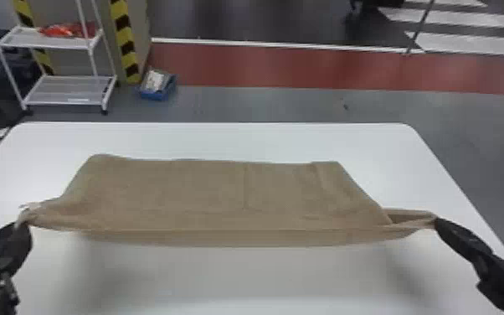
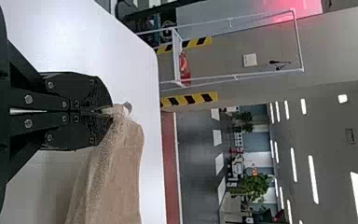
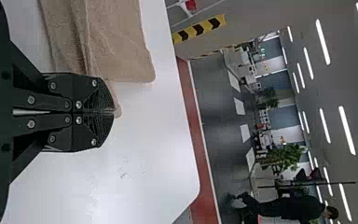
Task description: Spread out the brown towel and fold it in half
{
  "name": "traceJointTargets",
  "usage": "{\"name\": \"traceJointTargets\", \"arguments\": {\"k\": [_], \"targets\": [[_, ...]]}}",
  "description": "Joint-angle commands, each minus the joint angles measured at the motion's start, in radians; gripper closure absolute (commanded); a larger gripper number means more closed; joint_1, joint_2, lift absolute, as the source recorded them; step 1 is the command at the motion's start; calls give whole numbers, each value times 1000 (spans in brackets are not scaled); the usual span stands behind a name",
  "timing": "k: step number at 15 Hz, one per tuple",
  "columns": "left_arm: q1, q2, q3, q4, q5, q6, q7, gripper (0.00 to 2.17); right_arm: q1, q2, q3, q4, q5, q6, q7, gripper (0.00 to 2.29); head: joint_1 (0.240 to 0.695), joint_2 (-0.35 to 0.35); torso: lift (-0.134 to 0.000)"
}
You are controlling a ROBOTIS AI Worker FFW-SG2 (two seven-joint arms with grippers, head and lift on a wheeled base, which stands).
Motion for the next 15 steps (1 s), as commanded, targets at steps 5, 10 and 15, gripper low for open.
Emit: {"name": "traceJointTargets", "arguments": {"k": [5, 10, 15], "targets": [[-59, 21, 14, -68, 15, 150, -1, 1534, -136, -6, -5, -10, 24, 148, 24, 1295, 695, -120, -128], [-434, 40, -11, 70, 119, 405, -18, 1534, -487, -15, 178, 177, 179, 286, 50, 1295, 695, -74, -128], [-845, 52, -51, 359, 132, 463, -27, 1534, -837, -1, 302, 481, 268, 151, 66, 1295, 678, 17, -128]]}}
